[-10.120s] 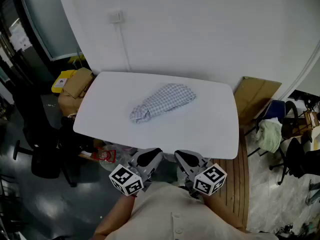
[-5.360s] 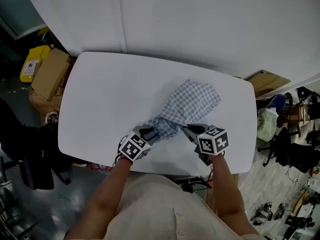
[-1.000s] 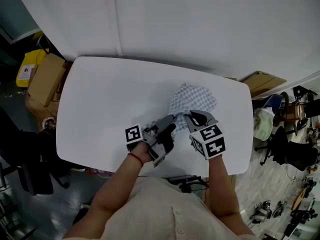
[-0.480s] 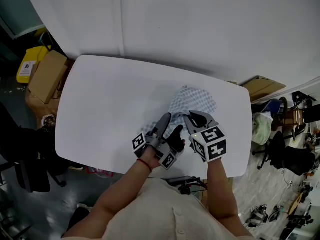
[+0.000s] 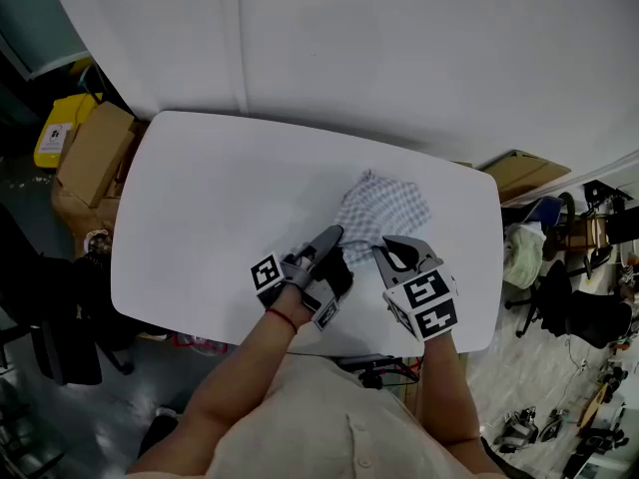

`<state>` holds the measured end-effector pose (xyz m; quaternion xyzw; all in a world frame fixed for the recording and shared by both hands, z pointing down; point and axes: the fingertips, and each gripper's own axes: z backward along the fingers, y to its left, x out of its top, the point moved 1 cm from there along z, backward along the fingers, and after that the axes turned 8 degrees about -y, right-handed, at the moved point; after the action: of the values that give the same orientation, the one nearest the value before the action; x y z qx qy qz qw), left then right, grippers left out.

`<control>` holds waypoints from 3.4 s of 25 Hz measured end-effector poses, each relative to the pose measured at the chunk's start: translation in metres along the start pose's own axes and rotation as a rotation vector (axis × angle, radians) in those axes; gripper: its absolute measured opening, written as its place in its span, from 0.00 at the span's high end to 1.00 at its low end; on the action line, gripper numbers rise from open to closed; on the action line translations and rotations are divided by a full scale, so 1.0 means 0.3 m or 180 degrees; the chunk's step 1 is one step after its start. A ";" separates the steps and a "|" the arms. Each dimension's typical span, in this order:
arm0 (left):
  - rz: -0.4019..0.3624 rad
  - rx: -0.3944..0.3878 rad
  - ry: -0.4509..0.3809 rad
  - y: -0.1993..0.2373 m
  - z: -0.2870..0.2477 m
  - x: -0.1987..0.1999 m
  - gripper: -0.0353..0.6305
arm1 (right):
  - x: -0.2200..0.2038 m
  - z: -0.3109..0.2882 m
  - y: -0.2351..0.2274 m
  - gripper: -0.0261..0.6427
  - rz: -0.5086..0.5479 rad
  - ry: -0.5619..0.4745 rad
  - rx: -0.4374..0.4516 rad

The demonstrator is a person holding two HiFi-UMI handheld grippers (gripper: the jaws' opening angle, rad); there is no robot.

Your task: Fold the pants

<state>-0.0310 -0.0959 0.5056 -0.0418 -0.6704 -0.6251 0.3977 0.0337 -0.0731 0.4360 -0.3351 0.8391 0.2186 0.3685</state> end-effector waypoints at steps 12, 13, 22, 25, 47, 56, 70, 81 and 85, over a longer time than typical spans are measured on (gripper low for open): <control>-0.1553 0.0464 0.1120 -0.135 -0.189 -0.166 0.90 | -0.049 0.142 -0.111 0.91 -0.0172 -0.0077 -0.0175; -0.1700 0.0539 0.1220 -0.127 -0.218 -0.191 0.90 | -0.058 0.159 -0.137 0.91 -0.0210 -0.0095 -0.0219; -0.2580 0.0898 0.1927 0.000 -0.524 -0.503 0.90 | -0.212 0.329 -0.421 0.91 -0.0630 -0.0212 -0.0520; -0.2706 0.0986 0.2190 0.076 -0.622 -0.610 0.90 | -0.281 0.387 -0.520 0.91 -0.0805 -0.0234 -0.0652; -0.2994 0.2225 0.3737 1.056 -0.821 -1.227 0.90 | -1.180 0.753 -0.864 0.91 -0.2877 -0.0005 -0.1507; -0.2686 0.2279 0.3536 1.288 -0.852 -1.265 0.53 | -1.440 0.682 -0.889 0.89 -0.3531 -0.0030 -0.1495; -0.2310 0.1899 0.3381 1.217 -0.882 -1.319 0.50 | -1.443 0.802 -0.942 0.84 -0.2948 0.0061 -0.1741; -0.2309 0.1112 0.3671 0.855 -0.636 -1.257 0.50 | -1.563 0.694 -0.914 0.89 -0.2217 0.1095 -0.1304; -0.2469 0.0998 0.3403 0.765 -0.557 -1.097 0.50 | -1.452 0.722 -0.930 0.91 -0.2194 0.0750 -0.1297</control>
<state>0.4002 -0.0469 0.4812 0.5746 -0.4308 -0.5527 0.4228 0.5572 0.0451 0.5985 -0.6852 0.6538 0.2042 0.2476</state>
